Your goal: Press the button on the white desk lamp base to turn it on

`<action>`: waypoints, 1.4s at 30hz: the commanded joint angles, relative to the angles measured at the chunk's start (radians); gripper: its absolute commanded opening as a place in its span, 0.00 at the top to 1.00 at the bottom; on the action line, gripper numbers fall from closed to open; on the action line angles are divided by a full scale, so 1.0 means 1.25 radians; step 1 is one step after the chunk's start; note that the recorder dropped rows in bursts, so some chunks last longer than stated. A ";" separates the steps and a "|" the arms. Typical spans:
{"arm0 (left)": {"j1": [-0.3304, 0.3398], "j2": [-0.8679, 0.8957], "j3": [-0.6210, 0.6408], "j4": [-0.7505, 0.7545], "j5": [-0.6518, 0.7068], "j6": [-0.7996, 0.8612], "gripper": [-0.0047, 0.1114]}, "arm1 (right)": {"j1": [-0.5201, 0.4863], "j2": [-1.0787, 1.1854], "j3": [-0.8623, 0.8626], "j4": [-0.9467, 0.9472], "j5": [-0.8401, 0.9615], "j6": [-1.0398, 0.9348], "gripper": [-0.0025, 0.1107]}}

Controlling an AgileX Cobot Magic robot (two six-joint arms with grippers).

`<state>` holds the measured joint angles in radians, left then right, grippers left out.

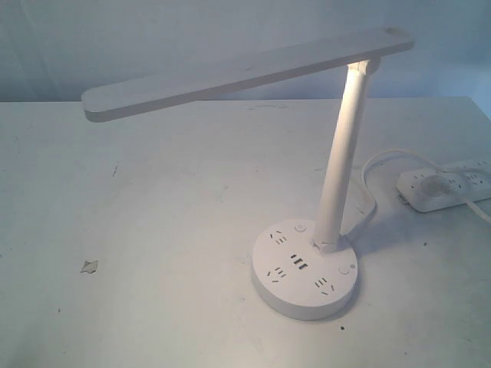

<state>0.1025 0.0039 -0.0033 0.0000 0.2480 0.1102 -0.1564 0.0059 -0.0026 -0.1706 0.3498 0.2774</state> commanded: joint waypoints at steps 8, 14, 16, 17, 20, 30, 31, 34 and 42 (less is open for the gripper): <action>-0.007 -0.003 0.003 -0.005 -0.002 -0.001 0.96 | -0.002 -0.005 0.002 0.000 0.001 0.004 0.98; -0.007 -0.003 0.003 -0.005 -0.002 -0.001 0.96 | -0.002 -0.005 0.002 -0.001 0.001 0.004 0.98; -0.007 -0.003 0.003 -0.005 -0.002 -0.001 0.96 | -0.002 -0.005 0.002 -0.001 0.001 0.004 0.98; -0.007 -0.003 0.003 -0.005 -0.002 -0.001 0.96 | -0.002 -0.005 0.002 -0.001 0.001 0.004 0.98; -0.007 -0.003 0.003 -0.005 -0.002 -0.001 0.96 | -0.002 -0.005 0.002 -0.001 0.001 0.004 0.98; -0.007 -0.003 0.003 -0.005 -0.002 -0.001 0.96 | -0.002 -0.005 0.002 -0.001 0.001 0.004 0.98; -0.007 -0.003 0.003 -0.005 -0.002 -0.001 0.96 | -0.002 -0.005 0.002 -0.001 0.001 0.004 0.98; -0.007 -0.003 0.003 -0.005 -0.002 -0.001 0.96 | -0.002 -0.005 0.002 -0.001 0.001 0.004 0.98; -0.007 -0.003 0.003 -0.005 -0.002 -0.001 0.96 | -0.002 -0.005 0.002 -0.001 0.001 -0.006 0.98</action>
<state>0.1025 0.0039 -0.0033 0.0000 0.2480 0.1102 -0.1564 0.0059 -0.0026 -0.1706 0.3555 0.2756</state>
